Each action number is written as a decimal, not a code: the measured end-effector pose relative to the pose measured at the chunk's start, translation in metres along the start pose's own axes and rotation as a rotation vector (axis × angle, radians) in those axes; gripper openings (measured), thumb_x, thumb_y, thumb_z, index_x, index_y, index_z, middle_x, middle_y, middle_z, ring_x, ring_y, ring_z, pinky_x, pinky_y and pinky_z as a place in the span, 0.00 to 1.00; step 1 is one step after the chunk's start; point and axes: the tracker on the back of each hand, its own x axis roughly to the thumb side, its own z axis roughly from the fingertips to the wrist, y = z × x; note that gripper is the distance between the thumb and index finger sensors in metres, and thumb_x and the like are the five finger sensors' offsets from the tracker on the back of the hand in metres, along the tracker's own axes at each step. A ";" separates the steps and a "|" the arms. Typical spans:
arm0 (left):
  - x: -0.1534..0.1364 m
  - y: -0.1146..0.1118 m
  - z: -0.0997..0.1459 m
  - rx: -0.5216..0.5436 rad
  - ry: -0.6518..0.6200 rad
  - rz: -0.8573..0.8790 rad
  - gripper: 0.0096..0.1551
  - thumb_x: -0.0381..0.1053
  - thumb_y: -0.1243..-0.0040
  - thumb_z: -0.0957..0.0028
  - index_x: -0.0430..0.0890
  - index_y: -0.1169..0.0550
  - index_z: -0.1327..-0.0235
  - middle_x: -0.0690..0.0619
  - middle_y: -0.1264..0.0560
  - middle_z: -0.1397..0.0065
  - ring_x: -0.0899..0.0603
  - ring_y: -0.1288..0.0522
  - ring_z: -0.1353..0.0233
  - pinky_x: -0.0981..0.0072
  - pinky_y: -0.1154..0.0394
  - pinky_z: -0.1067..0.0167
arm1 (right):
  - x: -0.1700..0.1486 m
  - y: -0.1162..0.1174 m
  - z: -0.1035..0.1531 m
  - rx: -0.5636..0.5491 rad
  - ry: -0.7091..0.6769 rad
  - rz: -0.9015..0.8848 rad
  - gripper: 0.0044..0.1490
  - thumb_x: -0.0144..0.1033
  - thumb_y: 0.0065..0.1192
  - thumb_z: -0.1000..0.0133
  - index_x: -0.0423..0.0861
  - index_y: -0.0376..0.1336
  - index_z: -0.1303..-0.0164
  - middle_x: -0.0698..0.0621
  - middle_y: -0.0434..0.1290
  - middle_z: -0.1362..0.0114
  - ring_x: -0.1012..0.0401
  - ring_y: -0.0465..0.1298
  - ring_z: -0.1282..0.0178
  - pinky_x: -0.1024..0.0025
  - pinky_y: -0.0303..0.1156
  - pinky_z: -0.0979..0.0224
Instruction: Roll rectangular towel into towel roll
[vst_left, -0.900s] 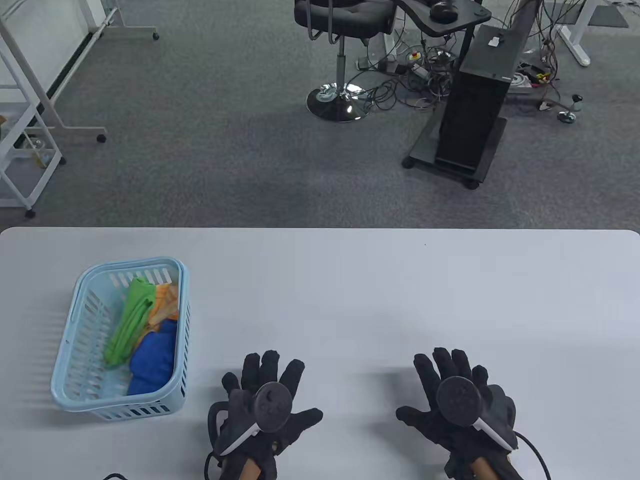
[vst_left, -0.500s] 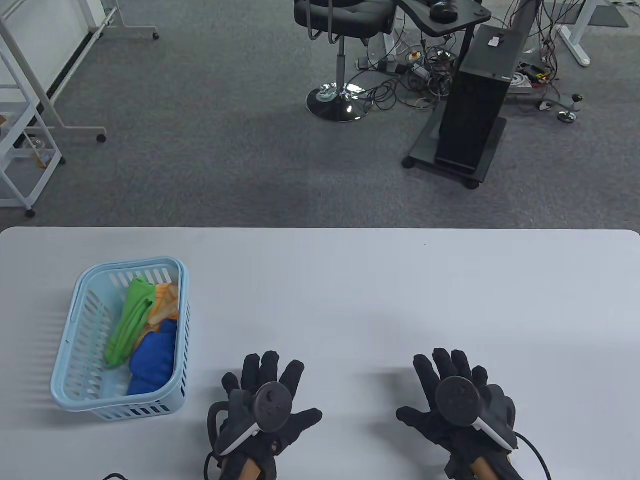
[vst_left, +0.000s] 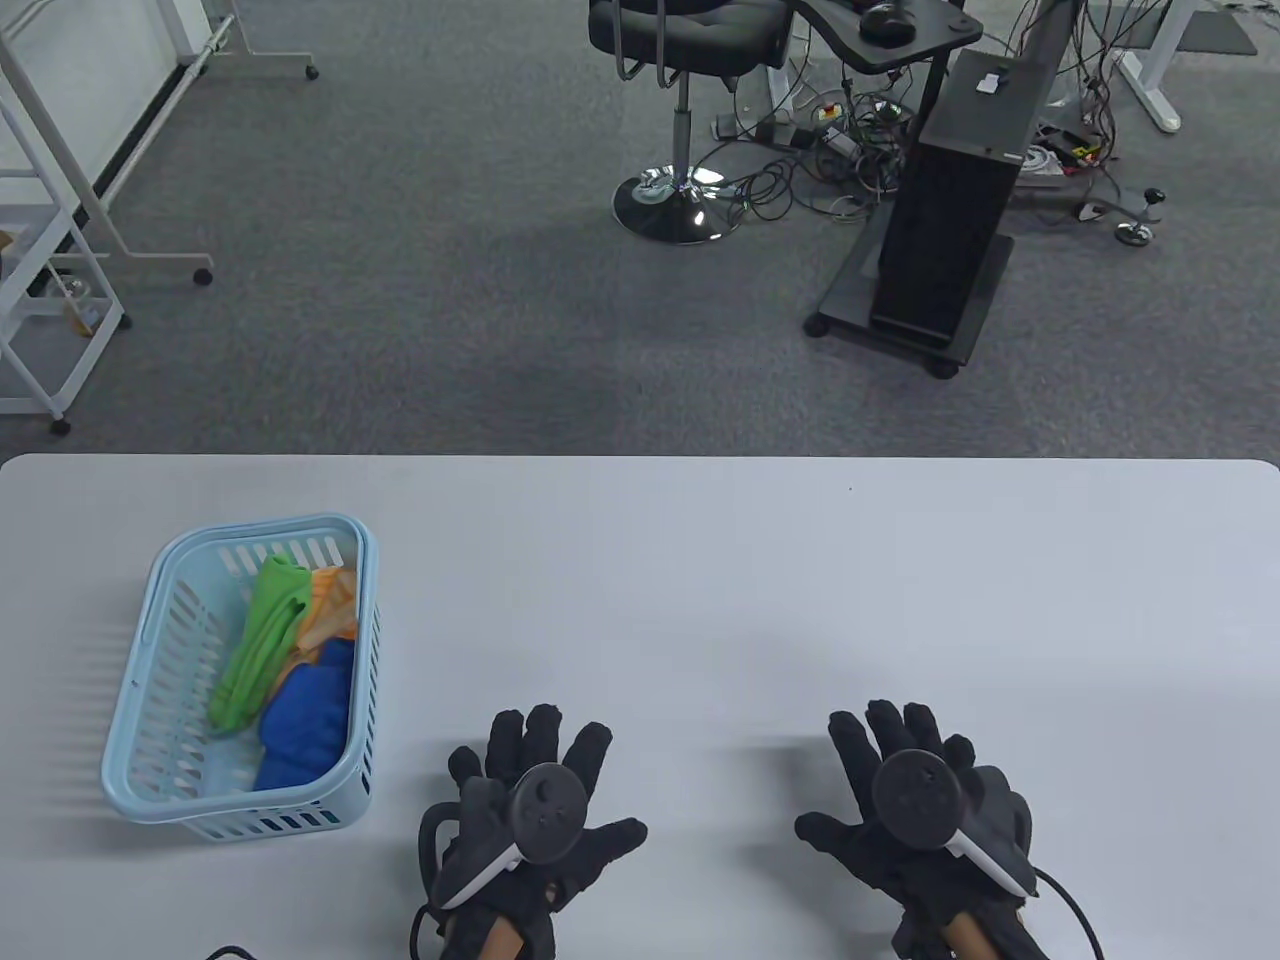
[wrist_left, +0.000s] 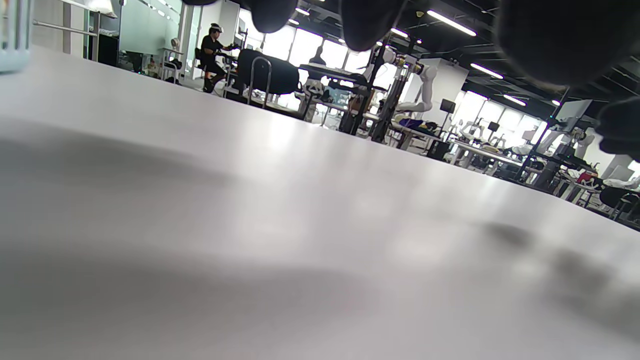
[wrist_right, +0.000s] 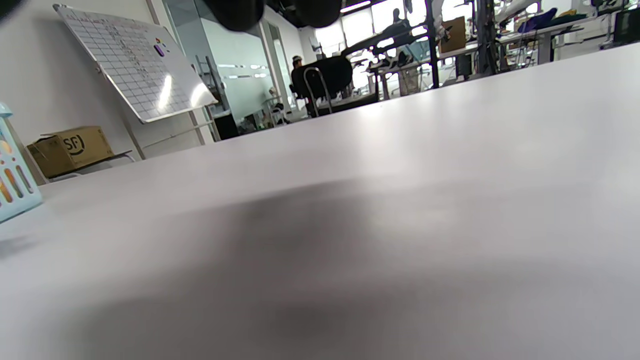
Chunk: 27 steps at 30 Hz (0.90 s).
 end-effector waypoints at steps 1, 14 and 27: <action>0.000 0.000 0.000 -0.001 0.000 -0.001 0.59 0.80 0.43 0.62 0.59 0.41 0.15 0.37 0.50 0.11 0.24 0.55 0.15 0.14 0.57 0.35 | 0.000 0.000 0.000 0.004 0.002 0.002 0.68 0.75 0.53 0.68 0.51 0.44 0.20 0.41 0.41 0.18 0.40 0.38 0.19 0.28 0.35 0.27; 0.002 -0.002 -0.002 0.000 -0.014 0.021 0.57 0.79 0.44 0.61 0.57 0.39 0.16 0.36 0.48 0.12 0.24 0.55 0.16 0.15 0.58 0.36 | 0.000 0.002 -0.001 0.035 0.013 0.000 0.66 0.73 0.52 0.66 0.50 0.45 0.20 0.41 0.42 0.18 0.40 0.40 0.19 0.29 0.36 0.27; 0.011 0.003 0.002 0.084 -0.051 0.067 0.49 0.72 0.44 0.57 0.54 0.31 0.21 0.35 0.41 0.16 0.24 0.52 0.18 0.17 0.58 0.37 | 0.003 0.005 -0.002 0.059 0.035 0.017 0.61 0.68 0.54 0.63 0.49 0.46 0.21 0.40 0.43 0.19 0.40 0.42 0.19 0.29 0.37 0.27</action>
